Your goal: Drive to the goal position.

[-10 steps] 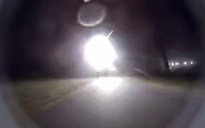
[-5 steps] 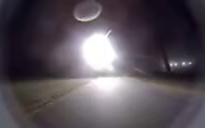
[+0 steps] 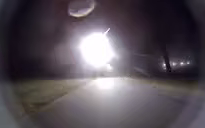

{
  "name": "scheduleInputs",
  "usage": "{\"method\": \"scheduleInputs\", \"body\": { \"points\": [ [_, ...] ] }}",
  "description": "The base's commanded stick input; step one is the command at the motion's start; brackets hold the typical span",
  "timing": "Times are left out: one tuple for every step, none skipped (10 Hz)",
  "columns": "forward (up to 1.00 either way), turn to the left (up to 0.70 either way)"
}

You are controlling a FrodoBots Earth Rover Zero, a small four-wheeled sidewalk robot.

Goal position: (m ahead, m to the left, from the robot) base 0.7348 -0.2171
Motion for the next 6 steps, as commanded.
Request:
{"method": "scheduleInputs", "body": {
  "points": [
    [1.00,0.00],
    [1.00,0.00],
    [1.00,0.00],
    [1.00,0.00],
    [1.00,0.00],
    [1.00,0.00]
  ]
}}
